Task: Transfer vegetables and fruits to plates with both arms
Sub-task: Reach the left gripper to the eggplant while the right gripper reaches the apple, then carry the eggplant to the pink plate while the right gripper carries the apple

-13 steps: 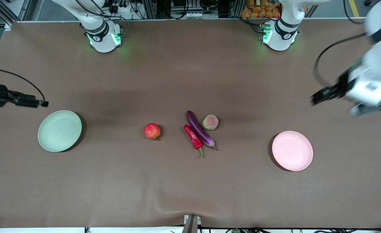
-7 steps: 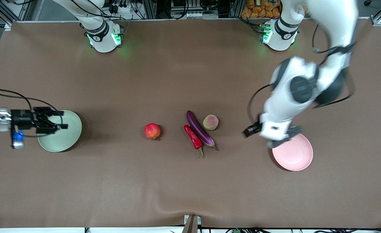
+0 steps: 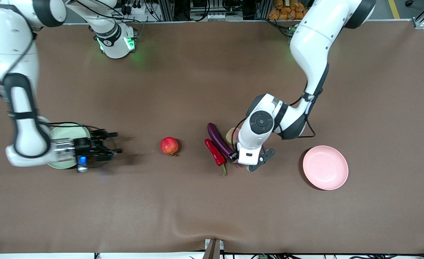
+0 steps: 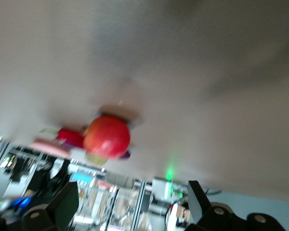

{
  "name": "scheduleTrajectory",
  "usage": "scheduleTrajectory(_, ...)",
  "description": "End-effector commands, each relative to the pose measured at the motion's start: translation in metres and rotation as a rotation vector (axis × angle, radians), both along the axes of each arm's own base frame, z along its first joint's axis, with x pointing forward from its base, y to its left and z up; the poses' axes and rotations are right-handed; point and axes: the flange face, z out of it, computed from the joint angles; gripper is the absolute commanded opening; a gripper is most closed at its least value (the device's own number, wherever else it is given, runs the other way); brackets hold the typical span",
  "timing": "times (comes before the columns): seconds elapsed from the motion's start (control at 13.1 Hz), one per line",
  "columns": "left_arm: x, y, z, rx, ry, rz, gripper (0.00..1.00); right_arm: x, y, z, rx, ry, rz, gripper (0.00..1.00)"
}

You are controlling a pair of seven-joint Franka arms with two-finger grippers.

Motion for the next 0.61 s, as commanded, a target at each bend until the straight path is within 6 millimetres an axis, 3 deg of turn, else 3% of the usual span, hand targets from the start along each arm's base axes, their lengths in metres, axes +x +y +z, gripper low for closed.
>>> scheduleTrajectory(0.0, 0.002, -0.01, -0.023, -0.007, -0.028, 0.011, 0.74, -0.025, 0.043, -0.024, -0.035, -0.005, -0.032, 1.0)
scheduleTrajectory(0.08, 0.001, -0.01, -0.028, -0.005, -0.021, 0.017, 0.74, -0.027, 0.065, -0.027, -0.015, -0.004, -0.072, 1.0)
scheduleTrajectory(0.23, -0.001, -0.01, -0.036, -0.005, -0.007, 0.04, 0.72, -0.027, 0.088, -0.029, -0.01, -0.019, -0.105, 1.0)
scheduleTrajectory(0.31, -0.002, -0.01, -0.043, -0.002, 0.001, 0.041, 0.58, -0.026, 0.101, -0.028, 0.0, -0.025, -0.122, 1.0)
scheduleTrajectory(0.46, -0.005, -0.014, -0.043, -0.002, 0.0, 0.03, 0.0, -0.022, 0.118, -0.026, 0.014, -0.042, -0.176, 1.0)
scheduleTrajectory(0.54, -0.003, -0.014, -0.04, -0.001, -0.007, 0.015, 0.0, -0.021, 0.124, -0.025, 0.002, -0.056, -0.189, 1.0)
